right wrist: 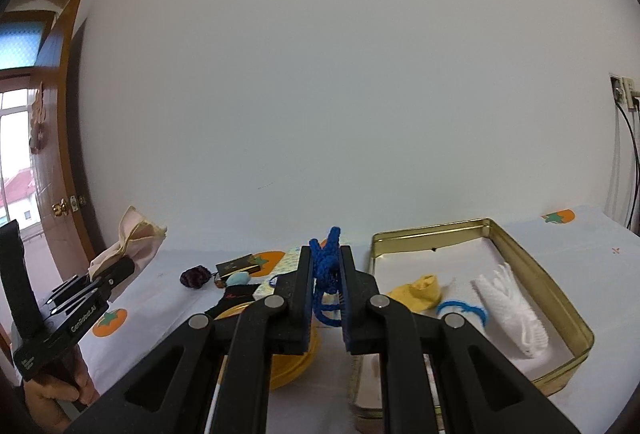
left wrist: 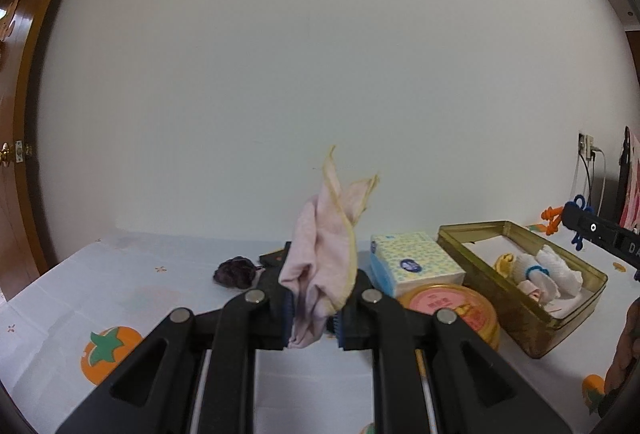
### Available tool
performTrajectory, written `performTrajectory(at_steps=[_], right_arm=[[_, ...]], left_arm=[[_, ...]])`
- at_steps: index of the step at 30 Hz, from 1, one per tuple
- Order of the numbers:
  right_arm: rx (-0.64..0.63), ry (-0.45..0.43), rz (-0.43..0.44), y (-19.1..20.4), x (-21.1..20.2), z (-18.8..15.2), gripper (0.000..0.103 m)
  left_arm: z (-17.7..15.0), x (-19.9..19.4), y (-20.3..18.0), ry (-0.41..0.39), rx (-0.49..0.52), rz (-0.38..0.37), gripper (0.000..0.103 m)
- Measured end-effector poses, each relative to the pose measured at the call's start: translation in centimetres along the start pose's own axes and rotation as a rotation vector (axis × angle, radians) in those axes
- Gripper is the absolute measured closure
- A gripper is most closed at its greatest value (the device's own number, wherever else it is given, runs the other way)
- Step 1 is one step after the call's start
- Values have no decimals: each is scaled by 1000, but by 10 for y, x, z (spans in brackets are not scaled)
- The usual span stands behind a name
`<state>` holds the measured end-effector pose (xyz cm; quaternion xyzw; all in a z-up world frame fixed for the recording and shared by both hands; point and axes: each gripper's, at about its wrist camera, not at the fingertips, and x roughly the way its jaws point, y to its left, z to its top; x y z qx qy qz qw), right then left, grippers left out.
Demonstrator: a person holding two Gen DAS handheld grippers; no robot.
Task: Organize soft objects
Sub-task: 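Carry the pink cloth and blue toy over the gold tray with both grippers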
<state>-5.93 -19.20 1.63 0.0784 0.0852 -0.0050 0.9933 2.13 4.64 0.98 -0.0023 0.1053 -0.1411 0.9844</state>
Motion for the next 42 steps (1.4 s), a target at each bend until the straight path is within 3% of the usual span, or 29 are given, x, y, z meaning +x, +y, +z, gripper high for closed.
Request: performTrajectory(at_steps=[24, 34, 42], right_arm=[[60, -50, -114, -74, -26, 19, 91], [183, -53, -166, -138, -31, 30, 91], [222, -2, -150, -160, -4, 45, 91]], left_arm=[[-1, 3, -77, 7, 50, -132, 90], [2, 18, -132, 31, 64, -231, 90], [5, 42, -185, 71, 84, -296, 90]])
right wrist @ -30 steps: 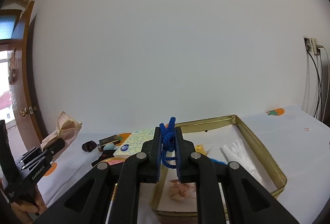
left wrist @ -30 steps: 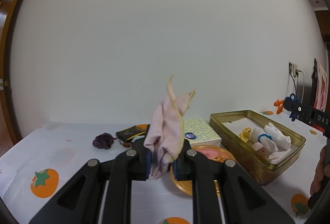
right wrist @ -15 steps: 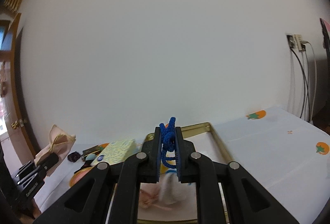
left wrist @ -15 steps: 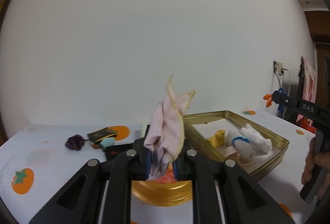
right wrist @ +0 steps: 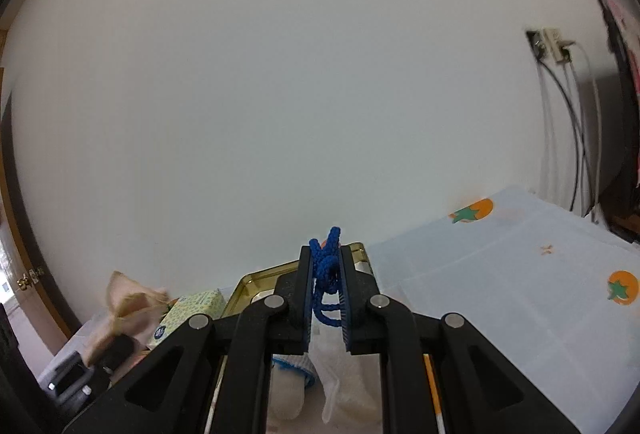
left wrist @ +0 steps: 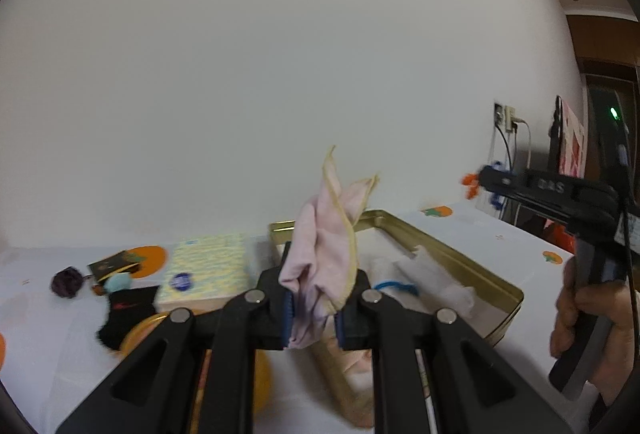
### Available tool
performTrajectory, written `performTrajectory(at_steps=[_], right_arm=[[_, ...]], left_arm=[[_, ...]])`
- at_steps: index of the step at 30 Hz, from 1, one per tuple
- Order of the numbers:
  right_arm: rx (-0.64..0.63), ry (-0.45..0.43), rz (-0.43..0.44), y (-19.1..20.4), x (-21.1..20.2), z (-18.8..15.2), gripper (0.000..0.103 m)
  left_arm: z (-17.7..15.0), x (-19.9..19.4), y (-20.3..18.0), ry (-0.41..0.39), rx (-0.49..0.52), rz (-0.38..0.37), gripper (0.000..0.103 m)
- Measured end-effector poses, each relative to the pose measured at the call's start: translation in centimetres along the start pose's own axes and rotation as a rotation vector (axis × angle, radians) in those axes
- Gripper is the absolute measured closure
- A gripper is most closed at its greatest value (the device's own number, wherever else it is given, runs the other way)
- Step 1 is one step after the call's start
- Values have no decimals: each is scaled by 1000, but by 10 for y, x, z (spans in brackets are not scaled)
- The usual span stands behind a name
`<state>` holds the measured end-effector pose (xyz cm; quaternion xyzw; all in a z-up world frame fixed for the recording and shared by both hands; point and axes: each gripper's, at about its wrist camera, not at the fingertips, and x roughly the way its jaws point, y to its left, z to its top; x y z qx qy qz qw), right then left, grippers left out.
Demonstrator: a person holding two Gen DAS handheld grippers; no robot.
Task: Organize soft objects
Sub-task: 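Carry the pink cloth and blue toy over the gold tray with both grippers, then open both grippers to drop the pink cloth and toy into the tray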
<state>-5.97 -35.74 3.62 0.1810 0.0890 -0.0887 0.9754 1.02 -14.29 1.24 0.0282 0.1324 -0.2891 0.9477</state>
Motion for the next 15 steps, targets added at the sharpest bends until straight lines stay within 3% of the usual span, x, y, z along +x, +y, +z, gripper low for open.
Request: performTrajectory(at_steps=[8, 15], right_arm=[[-2, 162, 14, 6, 59, 18, 91], [-1, 293, 52, 10, 100, 14, 90]], left_arm=[[4, 46, -36, 108, -18, -28, 90], [0, 67, -44, 186, -10, -4, 90]])
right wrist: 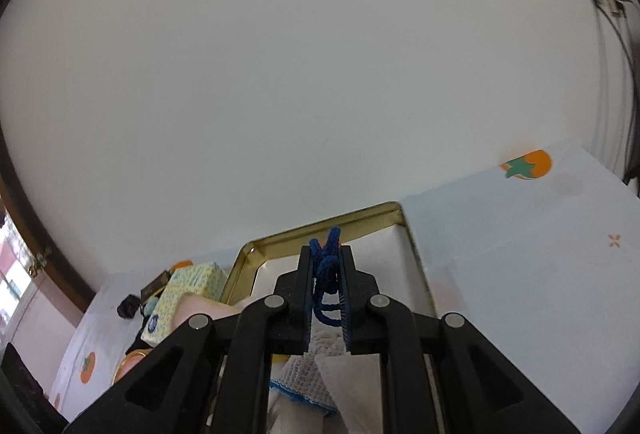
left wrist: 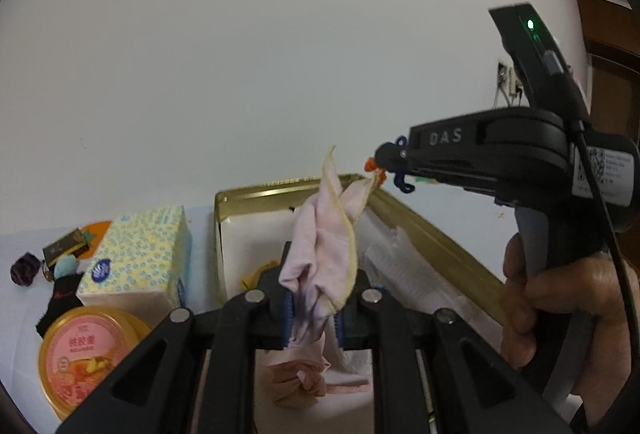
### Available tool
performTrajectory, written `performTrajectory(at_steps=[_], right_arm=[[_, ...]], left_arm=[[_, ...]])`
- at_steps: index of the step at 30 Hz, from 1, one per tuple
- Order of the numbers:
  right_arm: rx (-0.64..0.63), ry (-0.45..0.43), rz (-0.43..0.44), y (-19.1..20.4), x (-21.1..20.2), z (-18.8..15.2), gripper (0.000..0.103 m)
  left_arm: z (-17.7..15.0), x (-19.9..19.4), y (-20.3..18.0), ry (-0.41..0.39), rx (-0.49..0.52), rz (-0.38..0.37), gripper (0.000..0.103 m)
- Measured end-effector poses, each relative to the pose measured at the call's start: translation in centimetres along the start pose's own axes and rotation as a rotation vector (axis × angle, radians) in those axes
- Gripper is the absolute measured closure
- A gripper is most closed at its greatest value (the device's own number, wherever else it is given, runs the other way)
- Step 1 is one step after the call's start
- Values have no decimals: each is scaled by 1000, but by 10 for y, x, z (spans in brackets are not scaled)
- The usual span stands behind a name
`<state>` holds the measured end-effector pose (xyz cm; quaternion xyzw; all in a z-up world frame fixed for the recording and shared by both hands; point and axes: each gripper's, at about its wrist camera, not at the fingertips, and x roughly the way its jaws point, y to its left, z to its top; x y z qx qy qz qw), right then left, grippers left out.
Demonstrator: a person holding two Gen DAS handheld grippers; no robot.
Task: Organize soft objects
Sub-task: 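Open both grippers to drop the pink cloth and toy into the tray, then move both tools back toward the remaining items on the table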
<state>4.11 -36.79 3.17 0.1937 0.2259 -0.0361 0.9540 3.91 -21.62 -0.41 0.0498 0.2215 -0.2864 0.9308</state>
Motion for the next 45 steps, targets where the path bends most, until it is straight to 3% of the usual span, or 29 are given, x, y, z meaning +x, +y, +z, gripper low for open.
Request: performTrajectory(at_steps=[4, 5, 6, 7, 8, 9, 16, 20, 27, 34, 40, 45], right_arm=[[4, 48, 18, -1, 14, 1, 90], [18, 57, 27, -6, 16, 4, 84], [27, 67, 18, -7, 16, 4, 68], [37, 73, 20, -10, 15, 4, 55], [49, 69, 35, -11, 12, 4, 28], [62, 37, 67, -12, 6, 3, 17], [163, -134, 165, -24, -31, -10, 16], [152, -225, 99, -24, -52, -21, 16], [114, -322, -51, -13, -79, -43, 16], [71, -411, -157, 2, -97, -61, 16], [-18, -508, -197, 24, -108, -79, 16], [-75, -476, -186, 34, -102, -87, 16]], left_arm=[[2, 7, 4, 31, -27, 27, 88], [2, 8, 4, 36, -33, 41, 84], [1, 8, 5, 39, -36, 50, 67], [1, 8, 5, 39, -37, 59, 36], [1, 6, 6, 32, -38, 67, 21], [0, 3, 6, 18, -37, 77, 0], [-2, -22, -6, -107, 48, 109, 0], [-5, -39, -5, -188, 71, 131, 0], [-8, -60, 7, -234, 43, 123, 0], [-13, -75, 12, -307, 77, 197, 0], [-16, -86, 19, -325, 73, 214, 0], [-19, -89, 24, -310, 76, 218, 0]])
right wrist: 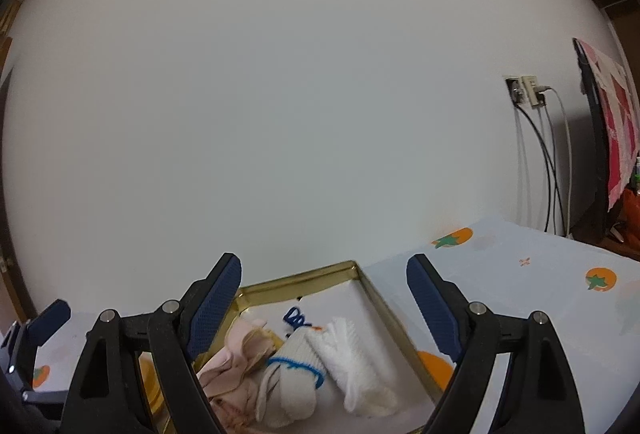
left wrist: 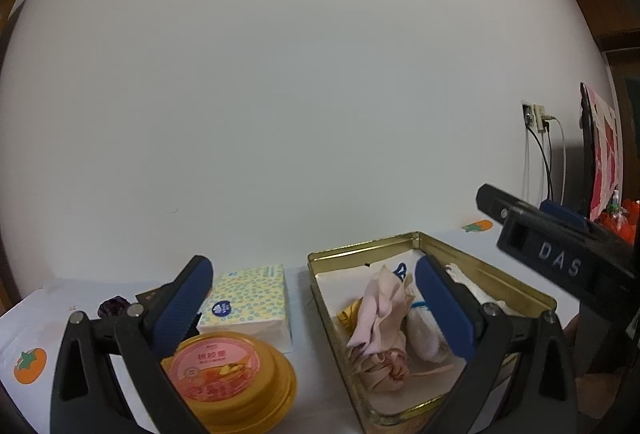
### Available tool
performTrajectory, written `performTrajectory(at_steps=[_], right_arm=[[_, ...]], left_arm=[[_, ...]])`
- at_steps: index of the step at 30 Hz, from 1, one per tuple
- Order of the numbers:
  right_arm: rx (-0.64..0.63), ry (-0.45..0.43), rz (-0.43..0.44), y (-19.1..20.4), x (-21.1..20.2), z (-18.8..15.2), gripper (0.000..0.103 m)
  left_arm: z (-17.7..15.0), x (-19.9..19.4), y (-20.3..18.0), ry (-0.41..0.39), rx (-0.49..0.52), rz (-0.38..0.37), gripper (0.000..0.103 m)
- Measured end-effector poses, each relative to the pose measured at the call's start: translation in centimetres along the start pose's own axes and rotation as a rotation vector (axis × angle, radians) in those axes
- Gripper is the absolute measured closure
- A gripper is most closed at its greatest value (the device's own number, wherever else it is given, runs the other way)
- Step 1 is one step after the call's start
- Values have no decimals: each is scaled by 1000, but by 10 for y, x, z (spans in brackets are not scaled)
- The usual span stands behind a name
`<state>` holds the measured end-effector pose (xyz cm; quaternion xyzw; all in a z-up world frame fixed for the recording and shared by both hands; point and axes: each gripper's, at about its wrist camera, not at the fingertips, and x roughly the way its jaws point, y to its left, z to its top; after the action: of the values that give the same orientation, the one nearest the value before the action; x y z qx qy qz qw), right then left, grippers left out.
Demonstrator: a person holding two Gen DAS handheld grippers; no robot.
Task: Organize soft objects
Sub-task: 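Move both tools back toward the remaining items on the table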
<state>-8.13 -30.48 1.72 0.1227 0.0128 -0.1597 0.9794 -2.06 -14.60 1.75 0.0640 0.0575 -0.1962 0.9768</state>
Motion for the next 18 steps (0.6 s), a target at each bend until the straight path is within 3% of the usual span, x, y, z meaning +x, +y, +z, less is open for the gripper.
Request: performTrajectory(at_steps=[18], right_arm=[[3, -13, 67, 37, -28, -14, 16]], left_arm=[[-8, -21, 37, -2, 16, -19, 0]])
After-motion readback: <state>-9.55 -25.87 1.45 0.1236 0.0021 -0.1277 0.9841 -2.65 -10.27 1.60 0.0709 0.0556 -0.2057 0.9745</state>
